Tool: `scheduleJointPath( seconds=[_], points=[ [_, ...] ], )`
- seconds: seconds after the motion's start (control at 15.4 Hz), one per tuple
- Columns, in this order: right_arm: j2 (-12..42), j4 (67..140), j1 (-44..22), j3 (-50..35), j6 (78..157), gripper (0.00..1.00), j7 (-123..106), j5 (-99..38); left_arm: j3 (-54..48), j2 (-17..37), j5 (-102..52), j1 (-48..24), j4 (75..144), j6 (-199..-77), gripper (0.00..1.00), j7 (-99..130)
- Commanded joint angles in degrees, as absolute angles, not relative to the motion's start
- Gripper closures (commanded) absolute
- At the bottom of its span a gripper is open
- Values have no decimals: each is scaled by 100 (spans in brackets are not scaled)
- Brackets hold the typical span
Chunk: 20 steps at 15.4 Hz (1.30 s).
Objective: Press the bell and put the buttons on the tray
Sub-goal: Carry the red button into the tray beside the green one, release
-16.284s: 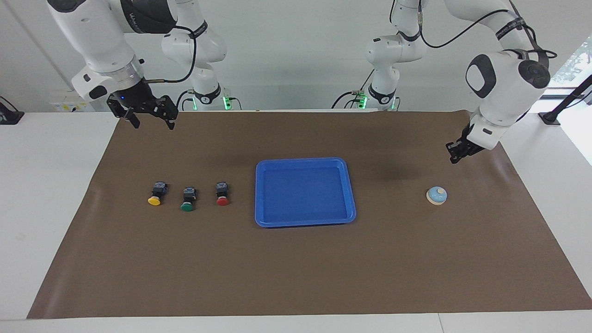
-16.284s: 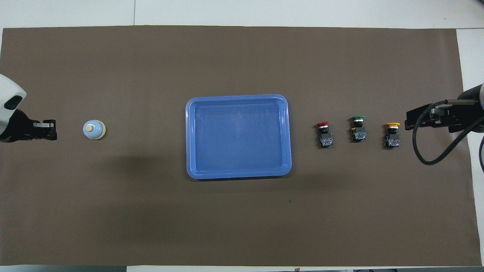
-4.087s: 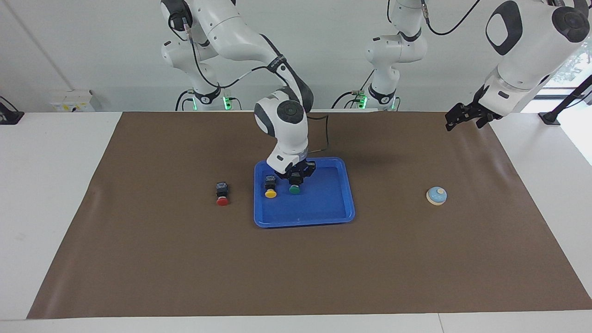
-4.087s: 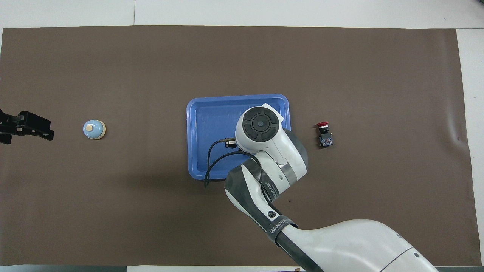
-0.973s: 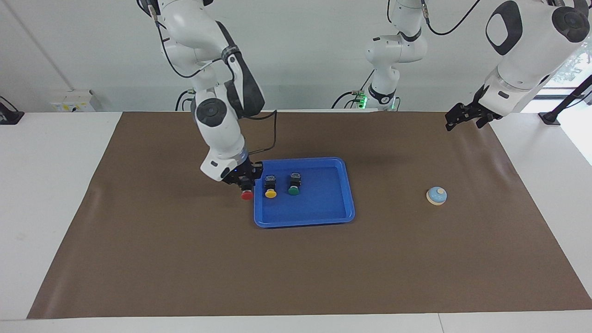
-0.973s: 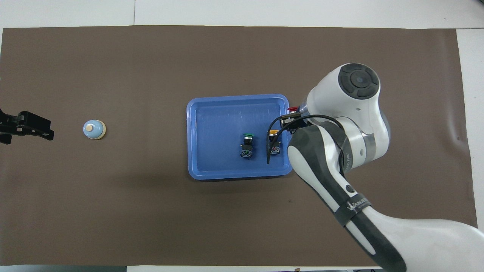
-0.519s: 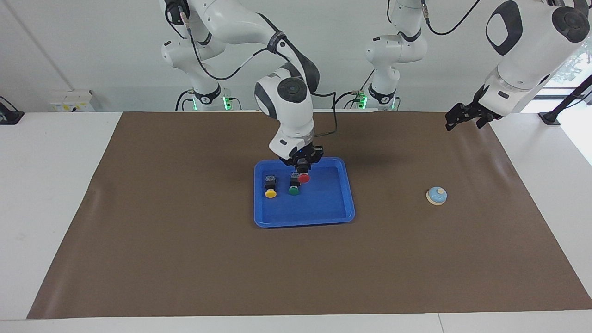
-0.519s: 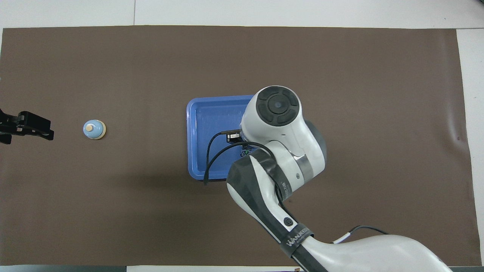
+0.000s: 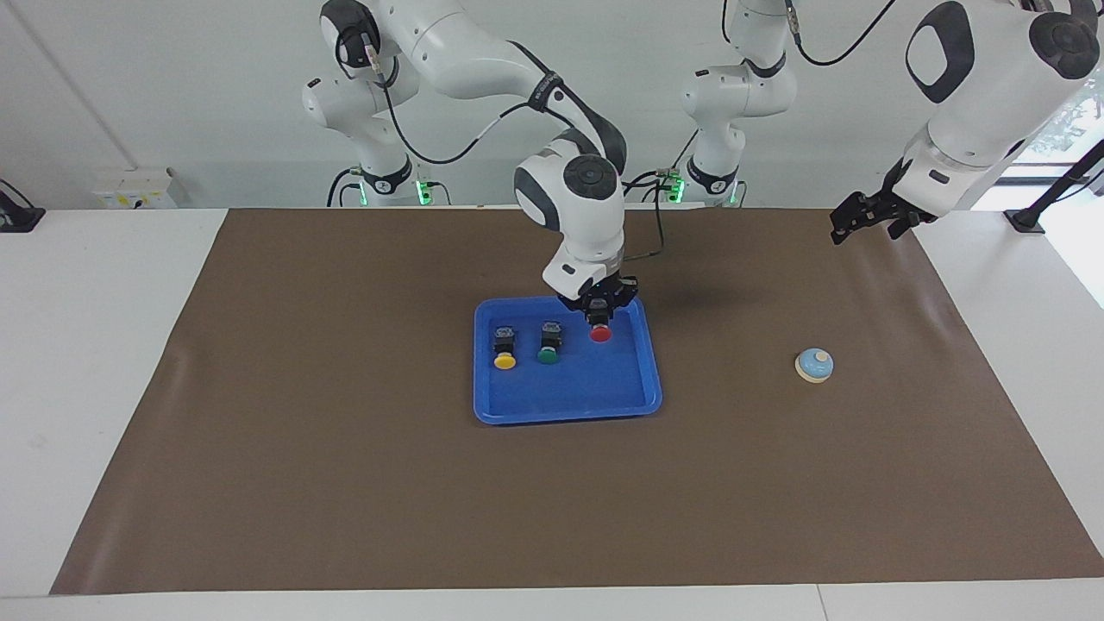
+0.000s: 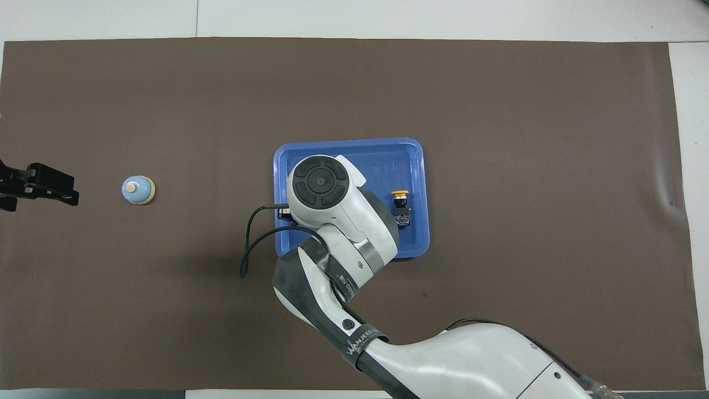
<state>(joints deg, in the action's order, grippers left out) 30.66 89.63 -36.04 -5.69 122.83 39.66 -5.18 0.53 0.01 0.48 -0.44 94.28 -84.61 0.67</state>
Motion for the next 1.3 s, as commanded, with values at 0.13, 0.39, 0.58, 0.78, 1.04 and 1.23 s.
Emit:
scheduleJointPath(
  seconds=[0.13,0.39,0.58,0.78,1.04,1.23],
  points=[
    [3076,9289,-3560,-580,12682,100,4078,-439,53,-114,97,-35,9527,-8508,0,105],
    [3015,9501,-3560,-580,12779,95,4078,-439,53,-114,97,-35,9527,-8508,0,105],
    [3006,9545,-3560,-571,12779,87,4087,-431,53,-114,97,-44,9527,-8508,0,105],
    [3006,9545,-3542,-571,12788,70,4087,-439,53,-114,97,-35,9527,-8508,0,105],
    [3006,9423,-3559,-554,12596,0,4087,-431,44,-114,97,-44,9527,-8508,0,105],
    [2892,9063,-3481,-536,12043,0,4069,-422,53,-114,97,-44,9527,-8508,0,105]
  ],
)
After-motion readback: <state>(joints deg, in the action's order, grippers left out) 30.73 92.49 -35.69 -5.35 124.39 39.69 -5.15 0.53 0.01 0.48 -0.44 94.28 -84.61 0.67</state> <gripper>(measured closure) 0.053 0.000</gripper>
